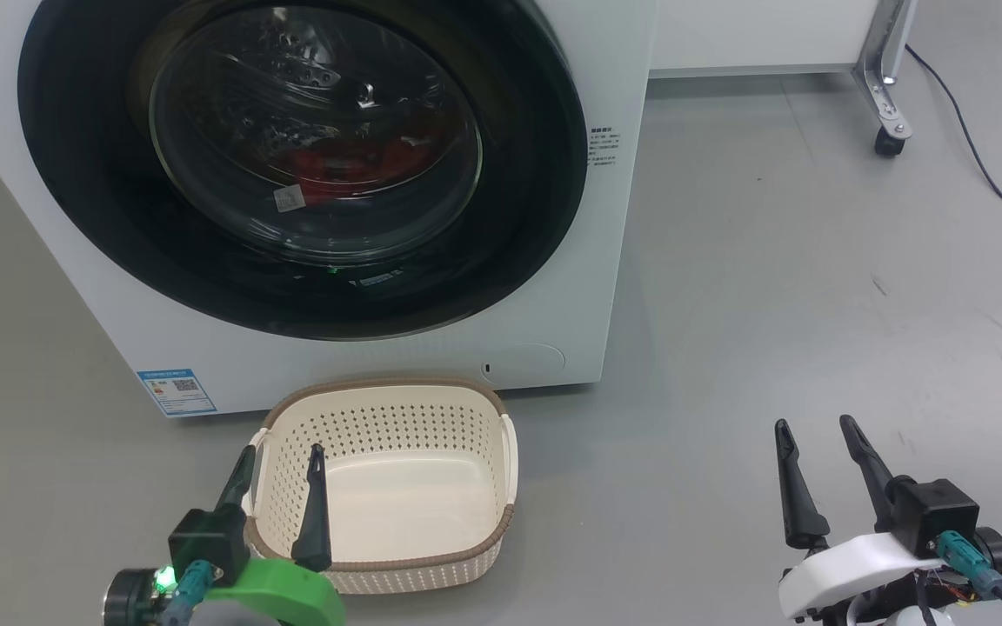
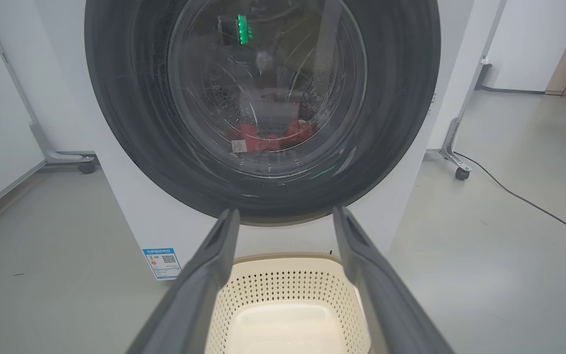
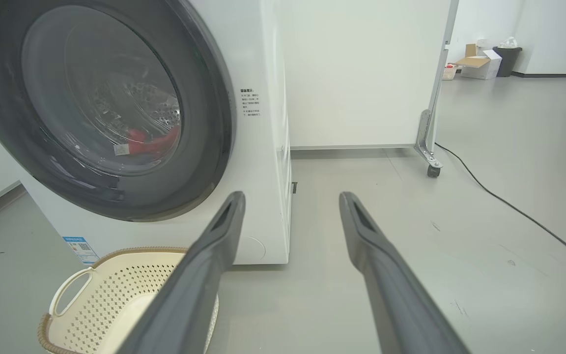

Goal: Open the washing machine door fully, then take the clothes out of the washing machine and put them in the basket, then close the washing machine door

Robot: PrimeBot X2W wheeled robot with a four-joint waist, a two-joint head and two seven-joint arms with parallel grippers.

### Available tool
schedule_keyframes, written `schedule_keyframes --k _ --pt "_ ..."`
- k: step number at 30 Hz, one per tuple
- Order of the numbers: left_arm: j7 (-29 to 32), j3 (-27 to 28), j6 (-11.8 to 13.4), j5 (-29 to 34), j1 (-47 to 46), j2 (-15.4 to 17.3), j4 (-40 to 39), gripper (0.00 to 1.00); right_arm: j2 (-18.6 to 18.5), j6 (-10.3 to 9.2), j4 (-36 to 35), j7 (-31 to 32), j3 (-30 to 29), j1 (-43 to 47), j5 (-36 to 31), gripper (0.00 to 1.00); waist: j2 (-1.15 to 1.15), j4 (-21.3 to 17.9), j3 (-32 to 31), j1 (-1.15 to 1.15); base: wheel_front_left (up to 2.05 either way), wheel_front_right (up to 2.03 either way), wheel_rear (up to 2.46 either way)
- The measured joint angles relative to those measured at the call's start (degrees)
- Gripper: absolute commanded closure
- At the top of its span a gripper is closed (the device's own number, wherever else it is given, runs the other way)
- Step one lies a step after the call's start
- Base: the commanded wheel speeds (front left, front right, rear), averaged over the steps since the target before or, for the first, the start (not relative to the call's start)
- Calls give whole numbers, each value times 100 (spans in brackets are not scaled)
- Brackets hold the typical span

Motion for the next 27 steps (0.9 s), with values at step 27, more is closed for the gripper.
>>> schedule_keyframes --k 27 --pt "-52 2 69 235 54 -100 158 0 210 12 -14 -47 -136 125 -323 0 0 67 20 0 0 0 0"
